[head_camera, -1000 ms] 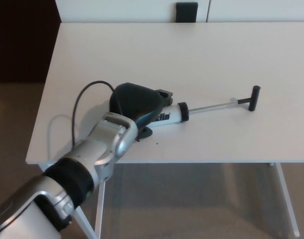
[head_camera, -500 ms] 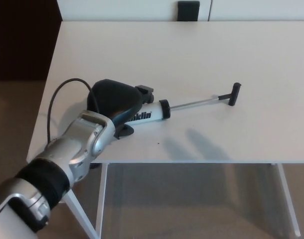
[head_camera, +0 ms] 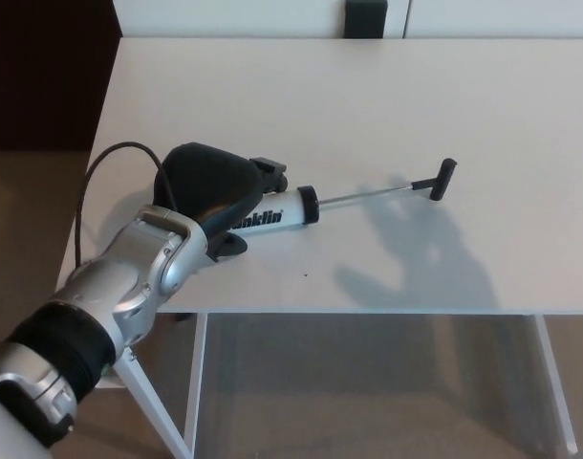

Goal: The robot walks towards a desk on which an air pump is kept in the middle. It lifts it up and holds it with its left hand and uses its right hand to compress it by pushing its handle inwards.

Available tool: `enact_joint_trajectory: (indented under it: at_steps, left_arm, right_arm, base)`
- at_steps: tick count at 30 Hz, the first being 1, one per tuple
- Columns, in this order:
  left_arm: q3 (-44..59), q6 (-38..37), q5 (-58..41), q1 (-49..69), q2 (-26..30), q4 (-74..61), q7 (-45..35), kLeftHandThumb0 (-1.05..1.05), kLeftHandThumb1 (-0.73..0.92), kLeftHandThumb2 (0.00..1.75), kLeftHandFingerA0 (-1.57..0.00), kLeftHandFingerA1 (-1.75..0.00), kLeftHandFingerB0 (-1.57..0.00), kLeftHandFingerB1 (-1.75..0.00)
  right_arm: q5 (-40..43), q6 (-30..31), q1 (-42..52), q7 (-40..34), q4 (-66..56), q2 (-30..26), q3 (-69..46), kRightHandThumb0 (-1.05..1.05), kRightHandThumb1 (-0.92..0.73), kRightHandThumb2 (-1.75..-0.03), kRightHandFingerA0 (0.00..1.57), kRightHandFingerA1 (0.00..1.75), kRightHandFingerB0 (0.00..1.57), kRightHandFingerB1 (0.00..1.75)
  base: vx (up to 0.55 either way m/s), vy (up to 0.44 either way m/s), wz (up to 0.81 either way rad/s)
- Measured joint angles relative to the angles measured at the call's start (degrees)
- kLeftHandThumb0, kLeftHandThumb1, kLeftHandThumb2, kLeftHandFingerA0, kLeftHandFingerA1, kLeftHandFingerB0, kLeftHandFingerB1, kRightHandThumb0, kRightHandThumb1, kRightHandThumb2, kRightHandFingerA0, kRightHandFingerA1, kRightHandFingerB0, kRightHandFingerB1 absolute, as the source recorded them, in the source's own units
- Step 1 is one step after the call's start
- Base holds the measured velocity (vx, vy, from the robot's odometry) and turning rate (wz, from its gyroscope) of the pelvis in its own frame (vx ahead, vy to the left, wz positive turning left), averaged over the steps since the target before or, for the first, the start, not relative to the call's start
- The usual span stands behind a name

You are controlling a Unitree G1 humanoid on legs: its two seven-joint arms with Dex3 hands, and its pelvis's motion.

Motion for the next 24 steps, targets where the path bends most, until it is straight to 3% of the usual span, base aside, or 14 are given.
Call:
enact_joint_trajectory:
  at_steps: [1,2,6,7,11,12,13,14,16,17,22,23,24]
  left_arm:
    - [0.03,-0.13,-0.01,0.00,0.10,-0.18,0.00,-0.24,0.53,0.67,-1.00,-1.55,-0.80,-0.57]
    - [0.09,-0.28,-0.02,0.02,0.21,-0.39,0.00,-0.11,0.70,0.56,-0.78,-1.73,-0.83,-0.76]
    - [0.34,-0.82,-0.07,0.04,0.62,-1.12,0.00,-0.11,0.73,0.57,-0.74,-1.73,-0.81,-0.79]
    - [0.34,-0.82,-0.07,0.04,0.62,-1.12,0.00,-0.21,0.61,0.66,-0.94,-1.56,-0.81,-0.53]
    - [0.85,-1.69,-0.11,0.10,1.57,-2.02,-0.02,-0.21,0.61,0.66,-0.94,-1.56,-0.81,-0.53]
    - [1.00,-1.80,-0.12,0.12,1.80,-2.24,-0.03,-0.14,0.66,0.58,-0.75,-1.66,-0.90,-0.56]
    - [1.20,-2.04,-0.12,0.15,2.06,-2.46,-0.05,-0.14,0.66,0.58,-0.75,-1.66,-0.90,-0.56]
    - [1.33,-2.19,-0.12,0.19,2.27,-2.61,-0.05,-0.13,0.69,0.56,-0.74,-1.70,-0.79,-0.94]
    - [1.57,-2.45,-0.13,0.27,2.59,-2.90,-0.06,-0.13,0.69,0.56,-0.74,-1.70,-0.79,-0.94]
    - [1.75,-2.66,-0.14,0.41,2.98,-3.21,-0.07,-0.10,0.75,0.61,-0.83,-1.69,-0.66,-1.43]
    - [2.19,-3.56,-0.14,0.99,4.44,-4.17,-0.08,-0.13,0.77,0.63,-0.87,-1.71,-0.71,-1.33]
    - [2.31,-3.80,-0.14,1.24,4.75,-4.39,-0.08,-0.12,0.75,0.58,-0.74,-1.73,-0.75,-1.03]
    - [2.36,-3.99,-0.14,1.41,4.97,-4.53,-0.08,-0.12,0.75,0.58,-0.74,-1.73,-0.75,-1.03]
  right_arm:
    - [-0.14,0.11,-1.37,0.00,2.24,0.21,0.63,-0.83,-0.76,-1.05,0.06,0.26,0.06,0.15]
    - [-0.28,0.22,-2.79,0.00,4.68,0.51,1.28,-0.84,-0.76,-1.05,0.06,0.26,0.05,0.14]
    - [-0.67,0.53,-6.16,0.01,10.63,1.07,2.64,-0.81,-0.75,-1.07,0.06,0.30,0.05,0.18]
    - [-0.67,0.53,-6.16,0.01,10.63,1.07,2.64,-0.83,-0.73,-1.05,0.07,0.33,0.06,0.18]
    - [-1.12,0.86,-10.13,0.03,18.83,2.04,4.24,-0.83,-0.73,-1.05,0.07,0.33,0.06,0.18]
    - [-1.21,0.97,-10.97,0.03,20.93,2.43,4.54,-0.82,-0.72,-1.04,0.04,0.37,0.12,0.26]
    - [-1.31,1.09,-11.89,0.05,23.21,2.84,4.91,-0.82,-0.72,-1.04,0.04,0.37,0.12,0.26]
    - [-1.37,1.14,-12.50,0.06,24.80,3.08,5.16,-0.81,-0.73,-1.05,0.01,0.37,0.12,0.26]
    - [-1.53,1.26,-13.35,0.07,27.46,3.49,5.55,-0.81,-0.73,-1.05,0.01,0.37,0.12,0.26]
    - [-1.69,1.34,-14.10,0.09,29.73,3.86,5.85,-0.80,-0.73,-1.04,0.03,0.38,0.12,0.27]
    - [-2.04,1.70,-16.36,0.17,38.68,5.48,6.38,-0.83,-0.76,-1.06,0.00,0.37,0.13,0.27]
    - [-2.07,1.77,-16.84,0.21,41.09,5.88,6.49,-0.72,-0.71,-1.07,0.02,0.42,0.08,0.34]
    - [-2.09,1.82,-17.06,0.24,42.51,6.15,6.55,-0.72,-0.71,-1.07,0.02,0.42,0.08,0.34]
  base:
    - [0.00,0.000,0.00]
    - [0.00,0.000,0.00]
    - [0.00,0.000,0.00]
    - [0.00,0.000,0.00]
    - [0.00,0.000,0.00]
    - [0.00,0.000,0.00]
    - [0.00,0.000,0.00]
    - [0.00,0.000,0.00]
    - [0.00,0.000,0.00]
    - [0.00,0.000,0.00]
    - [0.00,0.000,0.00]
    - [0.00,0.000,0.00]
    - [0.00,0.000,0.00]
